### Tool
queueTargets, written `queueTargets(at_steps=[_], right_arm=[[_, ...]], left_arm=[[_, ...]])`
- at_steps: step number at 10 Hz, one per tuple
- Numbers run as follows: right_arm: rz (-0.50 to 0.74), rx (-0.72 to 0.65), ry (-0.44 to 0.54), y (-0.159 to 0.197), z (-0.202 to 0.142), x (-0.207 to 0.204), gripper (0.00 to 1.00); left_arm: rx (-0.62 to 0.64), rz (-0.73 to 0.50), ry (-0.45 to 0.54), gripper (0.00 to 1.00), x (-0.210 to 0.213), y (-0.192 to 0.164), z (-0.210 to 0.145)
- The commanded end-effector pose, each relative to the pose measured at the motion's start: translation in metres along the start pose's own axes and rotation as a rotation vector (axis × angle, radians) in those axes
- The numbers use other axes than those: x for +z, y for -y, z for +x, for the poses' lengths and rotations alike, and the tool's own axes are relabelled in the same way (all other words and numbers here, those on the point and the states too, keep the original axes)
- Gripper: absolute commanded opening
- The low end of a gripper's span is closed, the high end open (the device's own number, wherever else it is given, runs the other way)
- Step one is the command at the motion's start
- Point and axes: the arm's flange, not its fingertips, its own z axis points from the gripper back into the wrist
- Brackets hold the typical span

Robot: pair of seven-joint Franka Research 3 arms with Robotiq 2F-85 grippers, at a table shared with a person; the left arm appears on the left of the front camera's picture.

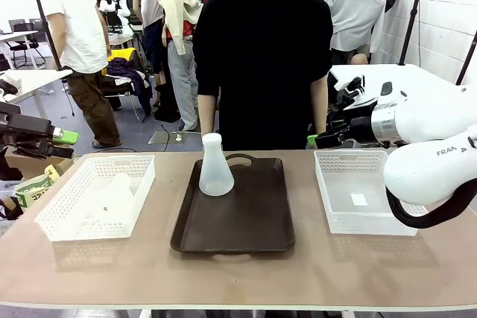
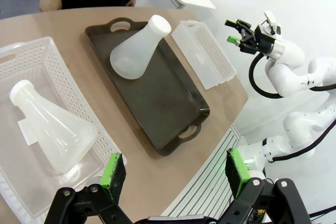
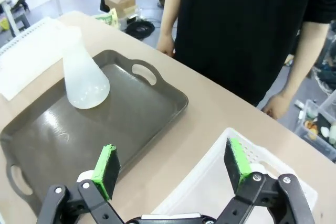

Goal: Prepare the laboratory tools.
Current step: Pick up the Big flask that the person points to.

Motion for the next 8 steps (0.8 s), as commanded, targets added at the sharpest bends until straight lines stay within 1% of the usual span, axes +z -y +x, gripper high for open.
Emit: queueTargets(at_steps=[1,8], right_arm=[[-0.017,-0.005,0.079,-0.0053,-0.0017,0.0107,1.0],[-0.017,-0.005,0.079,-0.0053,-0.0017,0.0107,1.0]], left_arm=[[-0.019,-0.019,0.024,1.0,-0.0014,-0.0023,-0.0012],[-0.019,-0.019,0.024,1.0,-0.0014,-0.0023,-0.0012]])
